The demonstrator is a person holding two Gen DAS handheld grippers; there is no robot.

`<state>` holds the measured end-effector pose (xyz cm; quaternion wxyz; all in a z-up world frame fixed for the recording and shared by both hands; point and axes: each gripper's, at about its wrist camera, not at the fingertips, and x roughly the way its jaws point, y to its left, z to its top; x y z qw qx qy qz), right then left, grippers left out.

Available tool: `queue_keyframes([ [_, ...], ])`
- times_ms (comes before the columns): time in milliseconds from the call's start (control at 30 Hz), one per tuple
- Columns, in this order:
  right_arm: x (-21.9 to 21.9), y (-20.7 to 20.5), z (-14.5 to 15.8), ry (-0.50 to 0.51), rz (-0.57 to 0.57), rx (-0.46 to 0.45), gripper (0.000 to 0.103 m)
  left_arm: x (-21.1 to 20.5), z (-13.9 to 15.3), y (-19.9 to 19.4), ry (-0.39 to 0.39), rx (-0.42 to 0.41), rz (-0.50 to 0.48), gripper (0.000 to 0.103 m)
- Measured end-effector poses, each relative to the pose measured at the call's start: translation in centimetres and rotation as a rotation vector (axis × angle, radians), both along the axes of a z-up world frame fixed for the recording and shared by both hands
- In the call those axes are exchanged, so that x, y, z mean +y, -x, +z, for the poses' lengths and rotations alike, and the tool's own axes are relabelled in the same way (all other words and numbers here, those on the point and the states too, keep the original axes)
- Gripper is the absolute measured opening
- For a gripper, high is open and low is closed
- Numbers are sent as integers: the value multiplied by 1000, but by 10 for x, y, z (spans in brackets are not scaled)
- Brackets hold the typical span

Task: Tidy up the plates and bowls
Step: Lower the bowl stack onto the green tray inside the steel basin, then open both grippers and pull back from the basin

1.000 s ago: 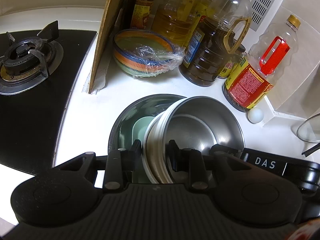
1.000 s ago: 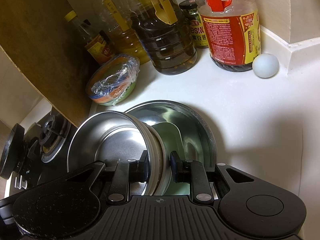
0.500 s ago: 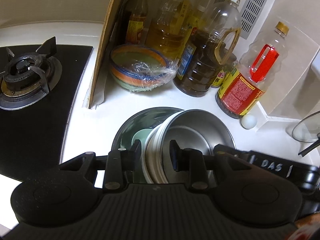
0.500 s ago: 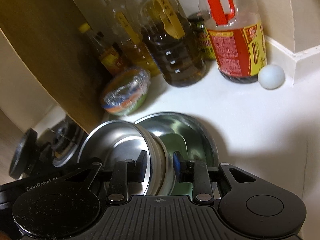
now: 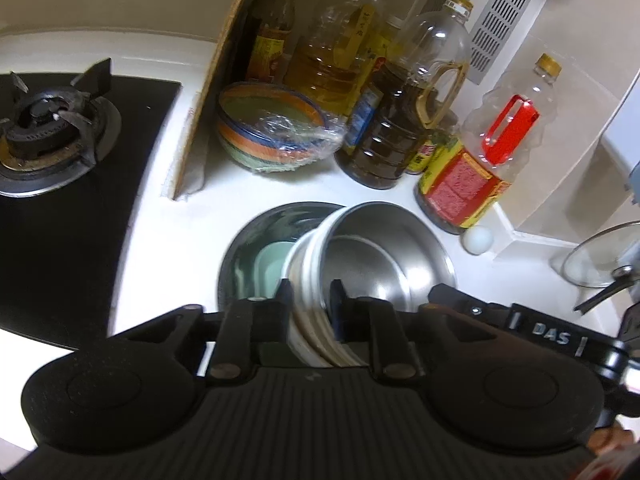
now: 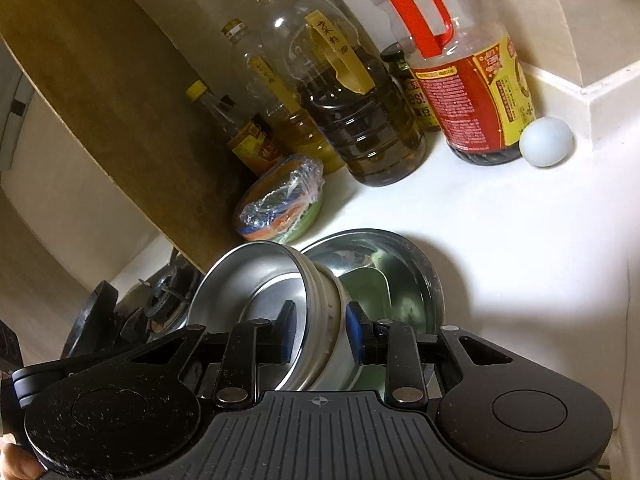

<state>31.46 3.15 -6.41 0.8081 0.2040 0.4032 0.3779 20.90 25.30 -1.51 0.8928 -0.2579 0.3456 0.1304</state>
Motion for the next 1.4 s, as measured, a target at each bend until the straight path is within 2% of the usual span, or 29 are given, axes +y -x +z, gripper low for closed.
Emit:
queue_keyframes([
  [233, 3, -4, 5, 24, -20, 51, 14, 2, 2, -3, 9, 18, -7, 14],
  [667, 13, -23, 20, 109, -60, 244, 14, 14, 6, -15, 74, 75, -33, 14],
  [933, 16, -36, 21, 125, -74, 345, 14, 17, 9, -24, 79, 113, -61, 14],
  [1267, 20, -32, 22, 142, -102, 334, 15, 17, 8, -24, 63, 114, -99, 15],
  [1400, 21, -27, 24, 149, -103, 299, 15, 19, 8, -23, 67, 106, -111, 15],
])
